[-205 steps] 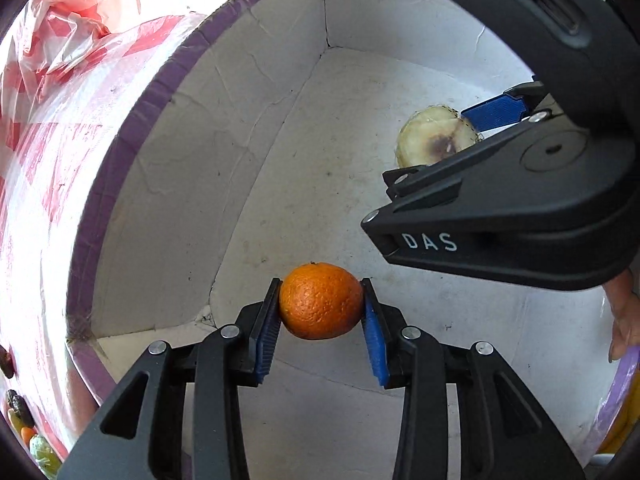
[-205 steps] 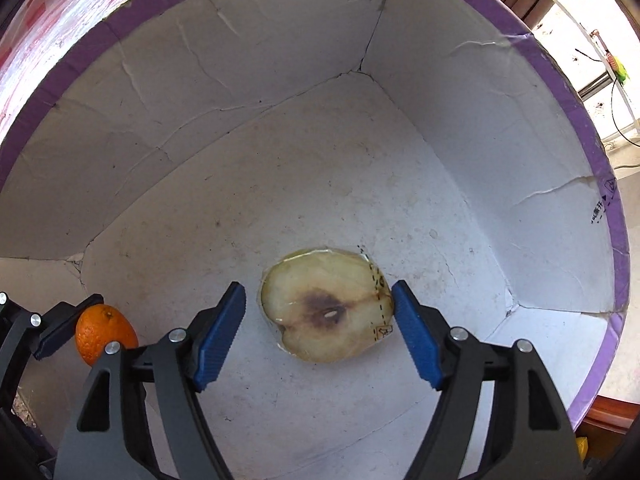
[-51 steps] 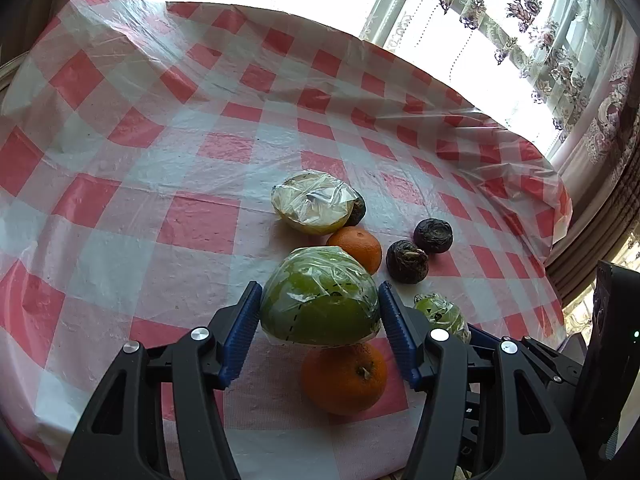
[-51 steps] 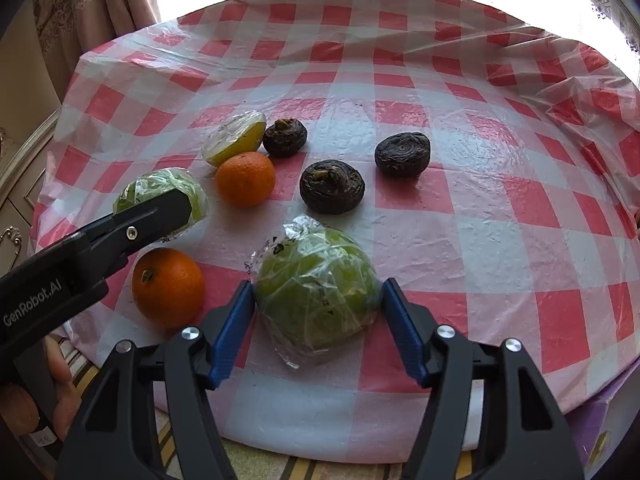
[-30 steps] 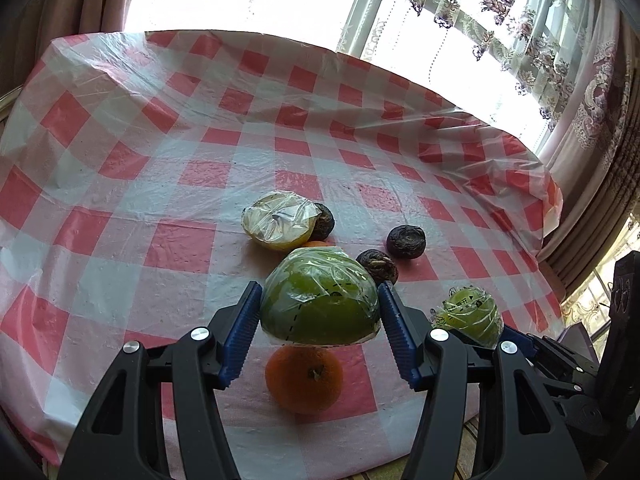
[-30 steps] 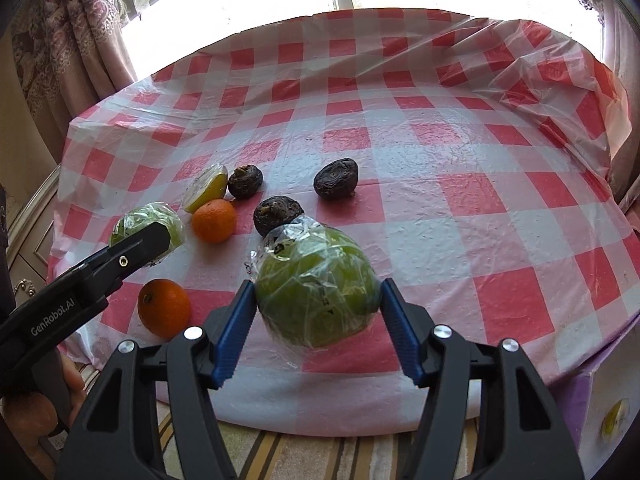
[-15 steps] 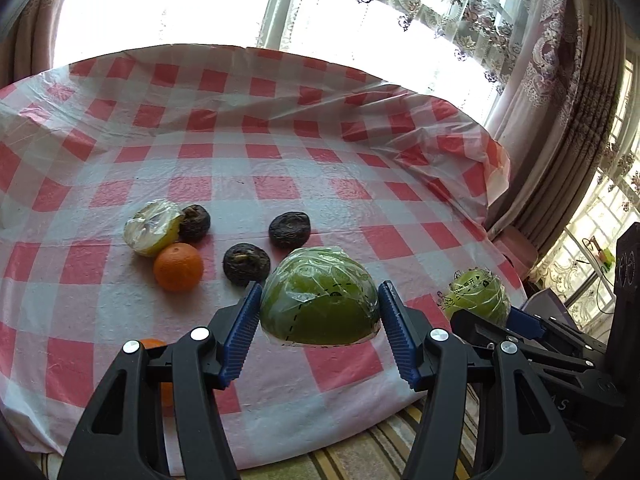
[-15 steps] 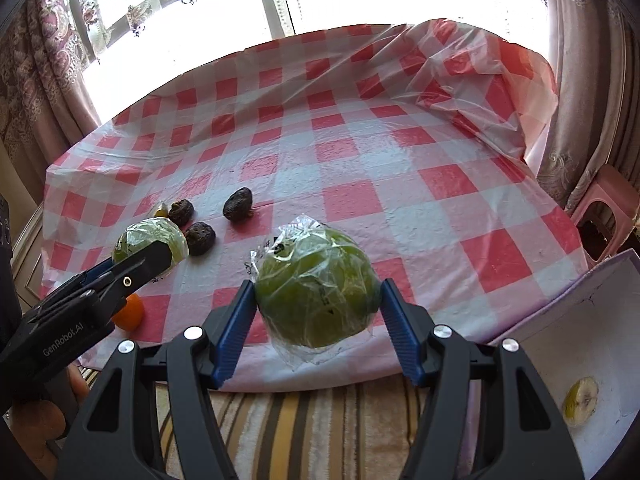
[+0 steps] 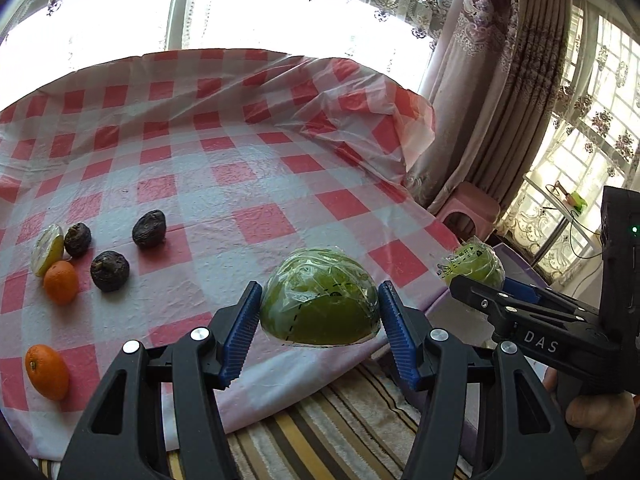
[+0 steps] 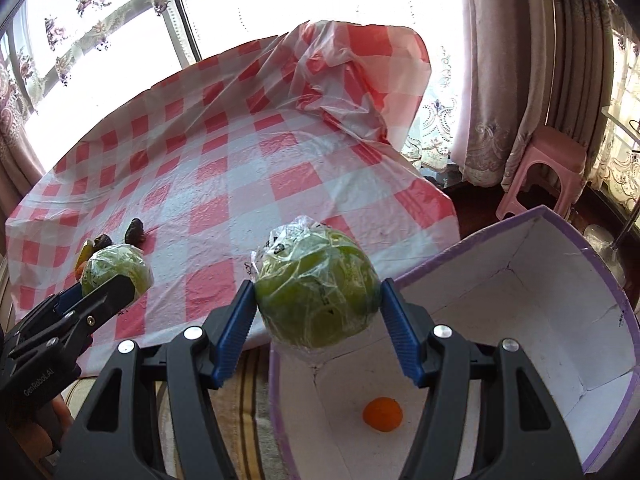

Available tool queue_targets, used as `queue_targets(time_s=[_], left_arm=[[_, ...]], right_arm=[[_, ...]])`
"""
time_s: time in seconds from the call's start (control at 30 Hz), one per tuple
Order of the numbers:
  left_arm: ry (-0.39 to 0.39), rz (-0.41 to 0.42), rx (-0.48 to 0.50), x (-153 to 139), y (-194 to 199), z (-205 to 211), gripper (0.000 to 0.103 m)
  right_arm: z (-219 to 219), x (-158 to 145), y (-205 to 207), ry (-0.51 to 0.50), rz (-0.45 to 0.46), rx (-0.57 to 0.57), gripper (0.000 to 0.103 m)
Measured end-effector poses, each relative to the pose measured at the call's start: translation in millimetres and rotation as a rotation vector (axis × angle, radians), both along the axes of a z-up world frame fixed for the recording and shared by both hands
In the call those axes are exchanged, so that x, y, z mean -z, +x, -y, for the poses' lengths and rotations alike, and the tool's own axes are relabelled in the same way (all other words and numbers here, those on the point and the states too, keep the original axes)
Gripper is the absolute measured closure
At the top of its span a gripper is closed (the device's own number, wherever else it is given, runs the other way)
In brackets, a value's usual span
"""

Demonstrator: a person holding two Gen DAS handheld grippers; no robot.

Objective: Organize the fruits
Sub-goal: 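Carry both wrapped green fruits over the white box, then open both tools to release the green fruits into the box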

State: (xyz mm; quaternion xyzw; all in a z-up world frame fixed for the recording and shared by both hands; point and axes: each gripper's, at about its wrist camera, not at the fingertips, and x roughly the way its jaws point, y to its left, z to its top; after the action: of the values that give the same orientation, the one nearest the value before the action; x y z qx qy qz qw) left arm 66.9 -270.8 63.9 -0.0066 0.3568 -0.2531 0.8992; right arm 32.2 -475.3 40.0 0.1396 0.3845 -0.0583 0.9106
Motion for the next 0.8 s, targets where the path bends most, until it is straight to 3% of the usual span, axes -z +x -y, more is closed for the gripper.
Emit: queue_targets(time_s=[0.37, 0.63, 0.8], left_arm=[[0.072, -0.019, 0.222, 17, -24, 90, 0.046], [0.139, -0.105, 0.407, 48, -34, 142, 0.046], [0.225, -0.166, 0.492, 68, -37, 168, 0.046]], right_arm=[[71, 33, -13, 0.001, -0.082, 0.155, 0.040], [101, 67, -10, 0.012, -0.175, 0.228, 0.040], [112, 87, -5, 0.003, -0.242, 0.271, 0.040]])
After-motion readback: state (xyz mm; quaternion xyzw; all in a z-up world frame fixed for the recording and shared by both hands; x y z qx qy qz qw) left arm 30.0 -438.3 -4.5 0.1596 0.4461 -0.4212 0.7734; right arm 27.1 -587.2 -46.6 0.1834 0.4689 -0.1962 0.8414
